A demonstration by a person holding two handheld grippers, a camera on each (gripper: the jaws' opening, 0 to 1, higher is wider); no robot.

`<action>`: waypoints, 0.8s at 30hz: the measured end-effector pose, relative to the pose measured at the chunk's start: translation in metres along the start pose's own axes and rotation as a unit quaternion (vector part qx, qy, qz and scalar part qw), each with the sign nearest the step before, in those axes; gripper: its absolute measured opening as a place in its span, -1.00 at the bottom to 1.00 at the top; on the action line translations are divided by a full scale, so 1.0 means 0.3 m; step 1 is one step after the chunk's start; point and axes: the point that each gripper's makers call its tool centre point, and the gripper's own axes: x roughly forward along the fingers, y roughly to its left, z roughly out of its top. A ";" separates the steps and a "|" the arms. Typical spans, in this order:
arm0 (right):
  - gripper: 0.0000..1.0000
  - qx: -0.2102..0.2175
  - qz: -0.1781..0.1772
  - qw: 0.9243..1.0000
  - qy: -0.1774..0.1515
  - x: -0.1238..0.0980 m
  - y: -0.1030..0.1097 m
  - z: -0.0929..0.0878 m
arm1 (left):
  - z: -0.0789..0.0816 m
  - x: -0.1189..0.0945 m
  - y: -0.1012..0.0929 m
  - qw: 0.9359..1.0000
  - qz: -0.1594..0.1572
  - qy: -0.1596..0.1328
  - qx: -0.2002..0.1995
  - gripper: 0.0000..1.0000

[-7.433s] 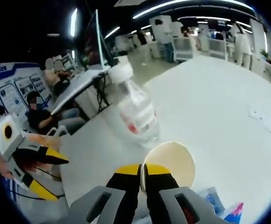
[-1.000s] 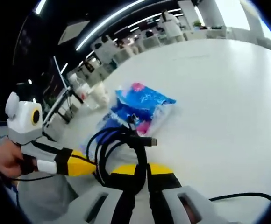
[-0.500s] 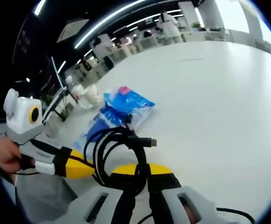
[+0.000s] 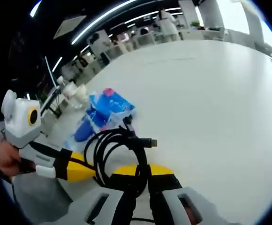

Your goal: Arrange the tabletop items into an orderly group along one side of the table until the central work area is clear of visible clutter.

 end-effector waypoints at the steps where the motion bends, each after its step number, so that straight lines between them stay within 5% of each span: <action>1: -0.93 -0.006 -0.002 1.000 0.004 0.010 -0.009 0.007 | 0.005 0.003 -0.001 1.000 0.000 -0.001 -0.013 -0.94; 24: -0.93 -0.081 -0.001 0.996 0.049 0.117 -0.069 0.115 | 0.097 0.068 0.038 0.998 0.023 -0.029 -0.056 -0.86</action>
